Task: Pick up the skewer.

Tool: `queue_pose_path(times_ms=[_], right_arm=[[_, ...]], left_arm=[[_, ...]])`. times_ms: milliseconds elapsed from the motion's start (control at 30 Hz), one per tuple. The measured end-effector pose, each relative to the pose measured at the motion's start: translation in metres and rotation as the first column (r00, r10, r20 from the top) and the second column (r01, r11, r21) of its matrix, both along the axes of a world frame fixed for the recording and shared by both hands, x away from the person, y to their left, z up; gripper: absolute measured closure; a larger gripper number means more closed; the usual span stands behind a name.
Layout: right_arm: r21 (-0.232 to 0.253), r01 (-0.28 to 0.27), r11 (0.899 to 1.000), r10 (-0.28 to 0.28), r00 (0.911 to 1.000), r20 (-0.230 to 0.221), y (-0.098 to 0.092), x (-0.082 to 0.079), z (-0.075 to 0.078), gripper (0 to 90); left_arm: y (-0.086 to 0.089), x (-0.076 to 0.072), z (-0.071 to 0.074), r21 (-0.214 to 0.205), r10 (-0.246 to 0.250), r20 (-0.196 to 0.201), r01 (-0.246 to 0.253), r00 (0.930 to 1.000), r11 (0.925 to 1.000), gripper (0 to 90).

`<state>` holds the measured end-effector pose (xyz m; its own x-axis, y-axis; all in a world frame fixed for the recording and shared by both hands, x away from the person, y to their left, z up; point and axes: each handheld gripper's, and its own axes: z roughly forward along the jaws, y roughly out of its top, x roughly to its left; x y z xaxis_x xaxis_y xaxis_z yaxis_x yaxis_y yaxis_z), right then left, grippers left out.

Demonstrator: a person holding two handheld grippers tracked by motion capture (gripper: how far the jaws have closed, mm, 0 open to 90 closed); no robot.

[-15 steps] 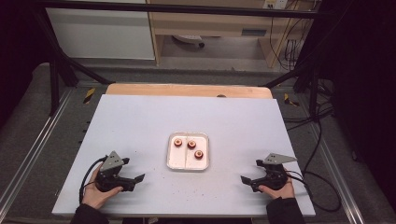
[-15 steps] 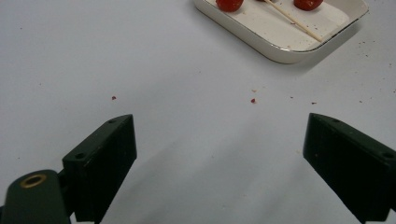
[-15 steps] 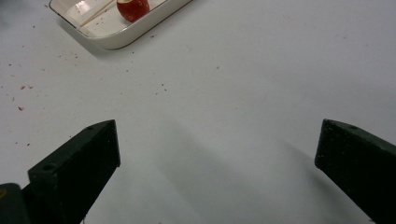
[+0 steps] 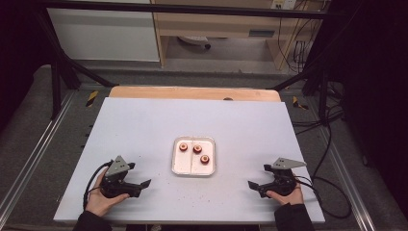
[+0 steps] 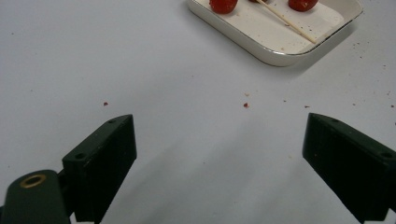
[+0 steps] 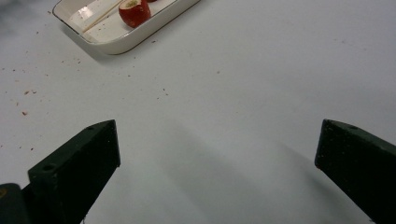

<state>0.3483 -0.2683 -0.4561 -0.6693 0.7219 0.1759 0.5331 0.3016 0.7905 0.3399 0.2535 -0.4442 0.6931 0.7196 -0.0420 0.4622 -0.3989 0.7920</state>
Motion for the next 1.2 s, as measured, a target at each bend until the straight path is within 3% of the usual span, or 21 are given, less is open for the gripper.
queue_pose_path(times_ms=[333,933,1200], right_arm=[[0.001,0.004,1.000,-0.004,1.0000,-0.004,-0.001,0.000,0.001,0.6],[-0.006,0.002,1.000,-0.002,1.0000,-0.008,0.000,0.001,0.000,0.7],[-0.010,0.008,1.000,-0.008,0.9999,-0.014,0.000,0.001,0.000,0.8]], left_arm=[[-0.010,0.001,0.004,-0.001,-0.008,-0.012,0.008,0.9999,1.0000,10.4],[-0.043,0.005,0.019,-0.002,-0.041,-0.012,0.041,0.9991,0.9992,14.7],[-0.061,0.010,0.028,-0.005,-0.051,-0.011,0.051,0.9986,0.9987,27.8]])
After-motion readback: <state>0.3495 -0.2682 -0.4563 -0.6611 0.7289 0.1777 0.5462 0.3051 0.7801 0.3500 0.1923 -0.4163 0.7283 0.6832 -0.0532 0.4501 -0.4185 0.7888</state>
